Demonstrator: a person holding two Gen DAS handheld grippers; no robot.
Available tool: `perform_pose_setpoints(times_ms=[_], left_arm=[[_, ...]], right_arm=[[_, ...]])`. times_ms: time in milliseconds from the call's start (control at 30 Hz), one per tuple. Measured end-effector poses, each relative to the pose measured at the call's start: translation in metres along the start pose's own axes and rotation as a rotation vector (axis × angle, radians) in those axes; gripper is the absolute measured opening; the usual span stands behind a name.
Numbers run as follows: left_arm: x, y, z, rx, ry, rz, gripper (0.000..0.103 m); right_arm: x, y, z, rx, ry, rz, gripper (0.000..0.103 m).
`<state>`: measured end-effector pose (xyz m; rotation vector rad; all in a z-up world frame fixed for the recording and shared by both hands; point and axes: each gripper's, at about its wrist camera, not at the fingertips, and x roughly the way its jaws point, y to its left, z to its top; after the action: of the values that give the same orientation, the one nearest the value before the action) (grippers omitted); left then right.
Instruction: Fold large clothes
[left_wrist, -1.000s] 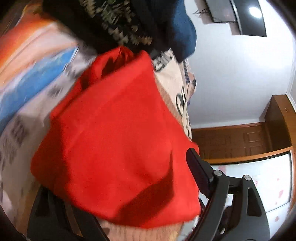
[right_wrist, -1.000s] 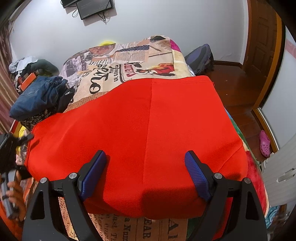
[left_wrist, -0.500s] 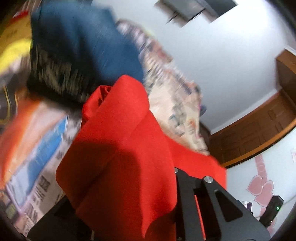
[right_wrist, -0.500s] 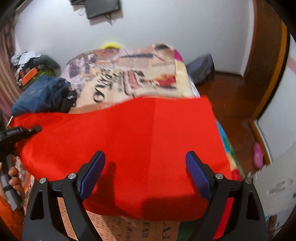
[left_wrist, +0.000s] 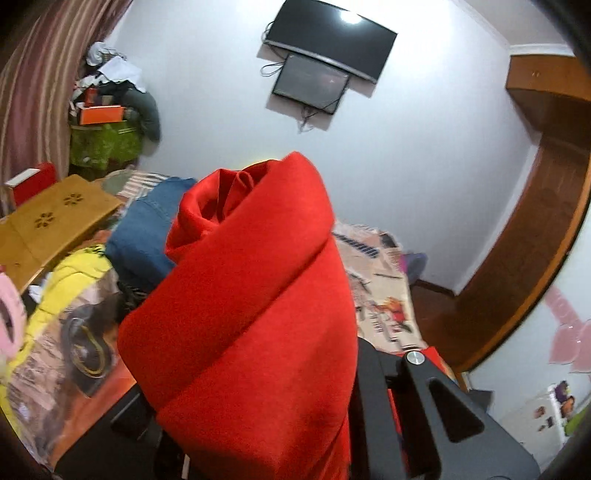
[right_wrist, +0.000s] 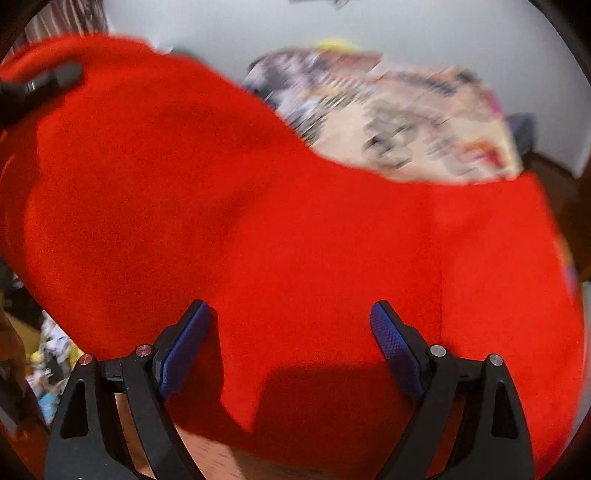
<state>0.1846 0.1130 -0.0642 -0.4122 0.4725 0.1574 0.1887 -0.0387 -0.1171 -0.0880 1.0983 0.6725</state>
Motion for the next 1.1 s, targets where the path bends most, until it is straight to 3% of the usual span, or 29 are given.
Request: perform_pose_setpoints(times_ms=[133,300,500,633,833,900,967,1100], left_arm=[[0.015,0.012,-0.002,0.007,0.046,0.033,0.012],[0.014,-0.007,-0.005,0.047,0.06,0.0,0.012],[0.037,-0.07,-0.017,0.148,0.116,-0.14,0.012],[0.069,-0.109,-0.055,0.195,0.259,-0.228,0.012],[0.112,-0.125,-0.123,0.268,0.573,-0.283,0.031],[0.103,-0.127,-0.133,0.308,0.566,-0.297,0.038],[0.094,-0.126,-0.13,0.366,0.56,-0.3,0.057],[0.063,-0.128,-0.122,0.416,0.547,-0.334,0.061]], right_arm=[[0.031,0.025,0.0,-0.055,0.07,0.061,0.086],[0.004,0.015,0.0,-0.024,-0.01,0.05,0.087],[-0.064,-0.043,-0.014,0.067,-0.153,-0.094,0.087],[-0.104,-0.087,-0.035,0.174,-0.215,-0.194,0.087],[-0.122,-0.118,-0.065,0.268,-0.219,-0.265,0.087],[-0.126,-0.119,-0.071,0.269,-0.216,-0.279,0.087],[-0.128,-0.119,-0.073,0.264,-0.215,-0.276,0.087],[-0.142,-0.112,-0.071,0.24,-0.233,-0.259,0.087]])
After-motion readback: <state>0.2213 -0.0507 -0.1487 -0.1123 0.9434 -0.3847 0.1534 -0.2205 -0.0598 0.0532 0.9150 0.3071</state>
